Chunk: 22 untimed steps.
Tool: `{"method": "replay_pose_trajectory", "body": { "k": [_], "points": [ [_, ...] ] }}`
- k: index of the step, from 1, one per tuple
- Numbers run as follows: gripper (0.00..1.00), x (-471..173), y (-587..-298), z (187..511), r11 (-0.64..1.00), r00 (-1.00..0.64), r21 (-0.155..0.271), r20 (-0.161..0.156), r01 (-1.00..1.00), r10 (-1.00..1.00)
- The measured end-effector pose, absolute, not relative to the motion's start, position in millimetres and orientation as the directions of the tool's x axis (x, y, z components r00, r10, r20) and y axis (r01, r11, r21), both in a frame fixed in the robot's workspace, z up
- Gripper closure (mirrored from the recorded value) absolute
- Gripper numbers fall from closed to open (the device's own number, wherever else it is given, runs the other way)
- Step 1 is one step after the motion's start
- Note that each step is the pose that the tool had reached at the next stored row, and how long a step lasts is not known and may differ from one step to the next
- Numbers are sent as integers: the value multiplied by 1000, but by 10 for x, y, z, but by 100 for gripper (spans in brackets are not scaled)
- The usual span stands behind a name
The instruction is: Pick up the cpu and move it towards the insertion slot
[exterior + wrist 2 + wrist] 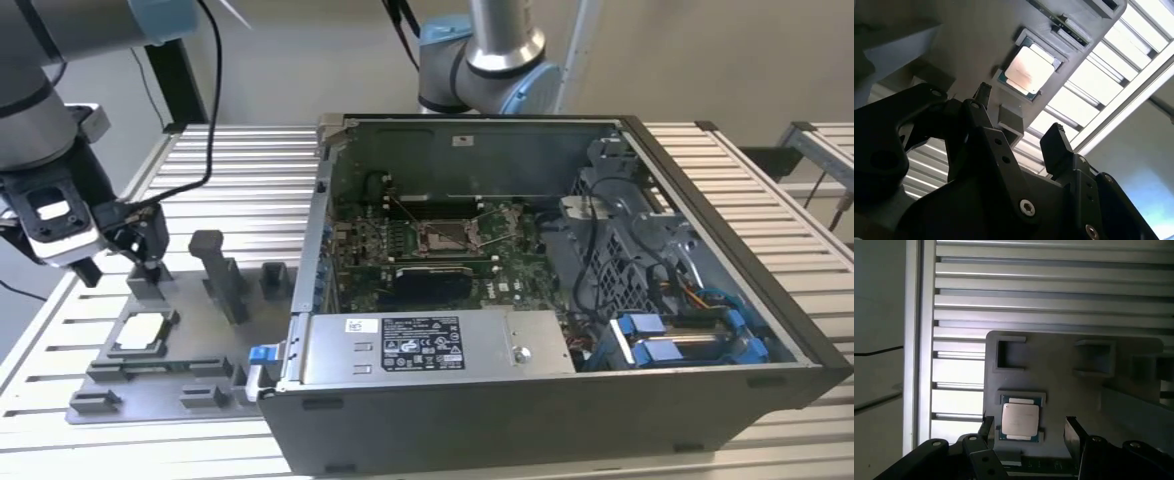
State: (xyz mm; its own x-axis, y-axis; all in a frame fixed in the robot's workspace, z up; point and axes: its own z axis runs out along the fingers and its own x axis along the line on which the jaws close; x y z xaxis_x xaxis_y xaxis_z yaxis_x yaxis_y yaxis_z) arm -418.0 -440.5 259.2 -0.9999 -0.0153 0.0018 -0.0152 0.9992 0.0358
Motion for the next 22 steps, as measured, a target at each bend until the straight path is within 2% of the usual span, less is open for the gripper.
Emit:
{"method": "replay_pose_trajectory", "body": {
  "k": [22],
  "points": [
    [0,-4207,-4530,2223,999,-1000,36,2,-2,-2]
  ]
}}
